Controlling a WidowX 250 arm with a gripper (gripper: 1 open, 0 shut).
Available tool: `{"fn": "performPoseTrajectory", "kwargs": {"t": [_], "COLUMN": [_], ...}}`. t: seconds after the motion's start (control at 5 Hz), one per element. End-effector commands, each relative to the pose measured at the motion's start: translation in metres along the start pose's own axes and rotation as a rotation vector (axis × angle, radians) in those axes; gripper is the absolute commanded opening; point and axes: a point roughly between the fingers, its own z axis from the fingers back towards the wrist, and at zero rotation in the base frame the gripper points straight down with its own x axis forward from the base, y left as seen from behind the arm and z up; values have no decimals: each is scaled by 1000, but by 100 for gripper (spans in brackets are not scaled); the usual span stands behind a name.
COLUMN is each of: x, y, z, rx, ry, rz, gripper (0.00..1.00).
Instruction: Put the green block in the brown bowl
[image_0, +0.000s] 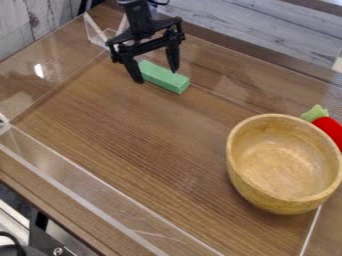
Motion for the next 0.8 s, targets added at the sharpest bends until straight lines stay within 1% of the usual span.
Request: {"fn": "performPoseTrajectory", "kwargs": {"t": [0.0,0.2,0.4,0.6], "x": [19,29,37,44], "y": [-10,-12,-15,-18], "z": [12,5,-1,-7], "rx": [-82,-115,-140,-160], "ry": [-65,-73,-76,-79], "rz": [142,237,310,364], "gripper": [100,100,100,100]}}
